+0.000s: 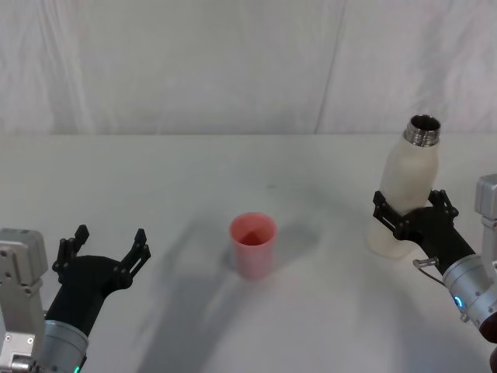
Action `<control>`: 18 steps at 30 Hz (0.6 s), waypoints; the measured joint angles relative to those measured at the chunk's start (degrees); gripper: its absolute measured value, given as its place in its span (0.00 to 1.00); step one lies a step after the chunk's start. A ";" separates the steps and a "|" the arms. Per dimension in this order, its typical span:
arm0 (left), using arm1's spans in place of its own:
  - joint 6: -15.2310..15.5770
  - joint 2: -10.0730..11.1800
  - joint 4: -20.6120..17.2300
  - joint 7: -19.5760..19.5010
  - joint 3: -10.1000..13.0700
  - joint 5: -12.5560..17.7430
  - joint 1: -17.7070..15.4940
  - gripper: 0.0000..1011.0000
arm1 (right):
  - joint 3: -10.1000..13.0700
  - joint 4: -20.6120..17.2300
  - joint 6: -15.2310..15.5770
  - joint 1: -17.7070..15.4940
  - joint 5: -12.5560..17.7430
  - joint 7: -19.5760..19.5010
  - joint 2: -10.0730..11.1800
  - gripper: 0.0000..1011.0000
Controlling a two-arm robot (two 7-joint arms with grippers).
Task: Grasp the thermos with one hand and pour water into the cup lid.
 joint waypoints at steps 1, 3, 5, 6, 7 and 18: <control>0.00 0.00 0.00 0.00 0.00 0.00 0.00 0.99 | 0.01 0.00 0.00 -0.01 0.00 -0.02 0.00 0.94; 0.00 0.00 0.00 0.00 0.00 0.00 0.00 0.99 | 0.03 0.00 0.00 -0.02 0.00 -0.03 0.00 0.94; 0.00 0.00 0.00 0.00 0.00 0.00 0.00 0.99 | 0.03 0.00 0.00 -0.03 0.00 -0.05 0.00 0.94; 0.00 0.00 0.00 0.00 0.00 0.00 0.00 0.99 | 0.03 0.00 0.00 -0.03 0.00 -0.05 0.00 0.94; 0.00 0.00 0.00 0.00 0.00 0.00 0.00 0.99 | 0.04 0.00 0.01 -0.03 0.00 -0.06 0.00 0.94; 0.00 0.00 0.00 0.00 0.00 0.00 0.00 0.99 | 0.04 -0.05 0.03 -0.07 0.02 -0.11 0.00 0.99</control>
